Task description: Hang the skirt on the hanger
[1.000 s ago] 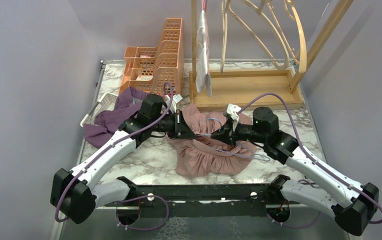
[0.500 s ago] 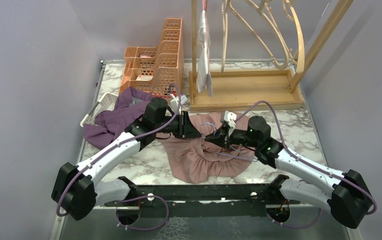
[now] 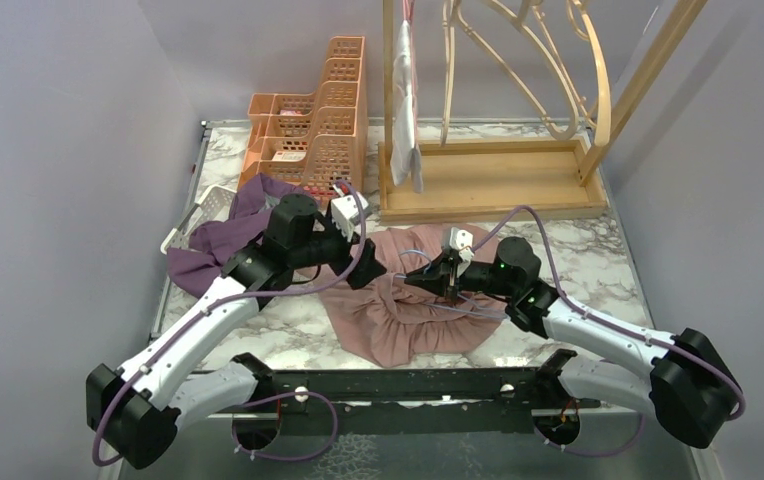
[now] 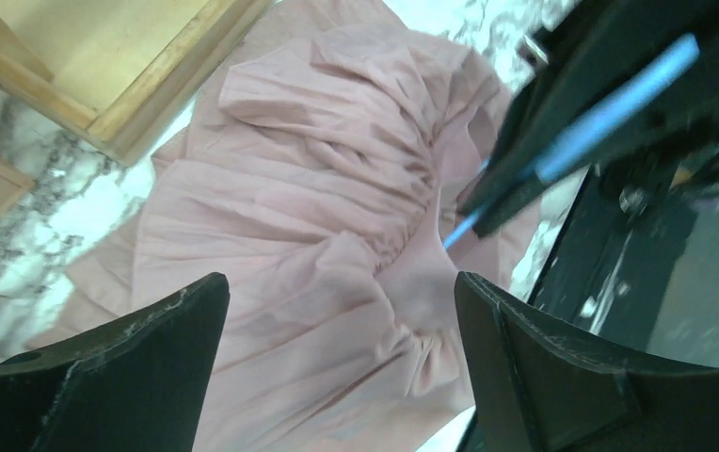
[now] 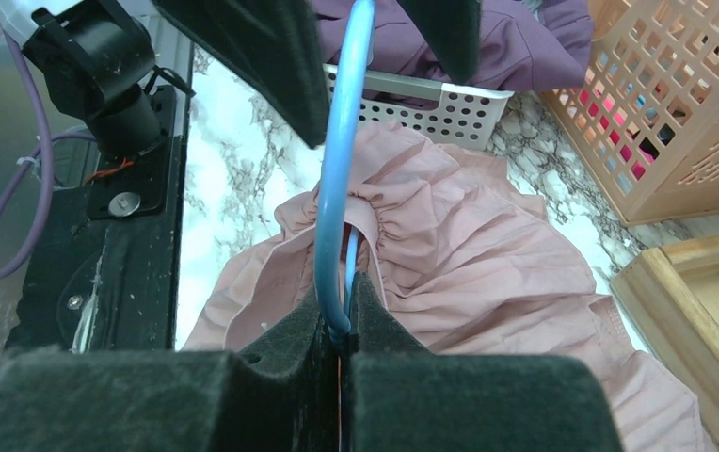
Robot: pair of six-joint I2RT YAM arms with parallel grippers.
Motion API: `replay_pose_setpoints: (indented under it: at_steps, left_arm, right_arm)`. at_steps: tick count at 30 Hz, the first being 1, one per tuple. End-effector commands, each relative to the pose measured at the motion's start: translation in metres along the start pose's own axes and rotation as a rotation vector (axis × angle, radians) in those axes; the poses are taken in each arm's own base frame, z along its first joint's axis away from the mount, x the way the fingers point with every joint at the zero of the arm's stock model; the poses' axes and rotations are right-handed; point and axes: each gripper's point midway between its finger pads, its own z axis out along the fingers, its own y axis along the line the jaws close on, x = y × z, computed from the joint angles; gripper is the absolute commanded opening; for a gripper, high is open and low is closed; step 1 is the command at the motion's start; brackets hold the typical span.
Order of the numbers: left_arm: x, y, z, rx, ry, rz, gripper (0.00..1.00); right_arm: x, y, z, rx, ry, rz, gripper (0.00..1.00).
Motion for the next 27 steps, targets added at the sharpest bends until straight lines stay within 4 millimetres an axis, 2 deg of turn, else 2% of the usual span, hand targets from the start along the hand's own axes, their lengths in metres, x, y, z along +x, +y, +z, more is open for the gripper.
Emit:
replay_pose_setpoints:
  at_steps: [1, 3, 7, 12, 15, 18, 20, 22, 27]
  left_arm:
    - [0.024, -0.02, -0.022, 0.162, 0.036, 0.351, 0.89]
    - [0.029, -0.034, -0.024, 0.259, 0.018, 0.404, 0.82]
    - [0.043, -0.04, -0.013, 0.354, 0.052, 0.409, 0.67]
    - [0.058, -0.014, 0.006, 0.29, 0.123, 0.454, 0.59]
    - [0.058, -0.007, 0.011, 0.275, 0.124, 0.499, 0.55]
    - [0.057, -0.014, 0.014, 0.33, 0.099, 0.514, 0.43]
    - [0.058, -0.024, 0.015, 0.391, 0.088, 0.499, 0.33]
    - [0.059, -0.034, 0.016, 0.456, 0.08, 0.472, 0.27]
    - [0.054, -0.054, 0.017, 0.57, 0.042, 0.431, 0.25]
  right_arm:
    - [-0.019, 0.005, 0.003, -0.038, -0.071, -0.051, 0.01]
    - [-0.019, 0.006, 0.003, -0.043, -0.07, -0.05, 0.01]
    - [-0.022, 0.009, 0.003, -0.061, -0.073, -0.045, 0.01]
    - [-0.026, 0.011, 0.003, -0.079, -0.078, -0.043, 0.01]
    - [-0.028, 0.012, 0.003, -0.08, -0.082, -0.043, 0.01]
    - [-0.03, 0.012, 0.004, -0.083, -0.085, -0.04, 0.01]
    - [-0.031, 0.012, 0.004, -0.083, -0.09, -0.037, 0.01]
    - [-0.034, 0.011, 0.005, -0.084, -0.098, -0.036, 0.01]
    - [-0.036, 0.011, 0.009, -0.098, -0.104, -0.028, 0.01]
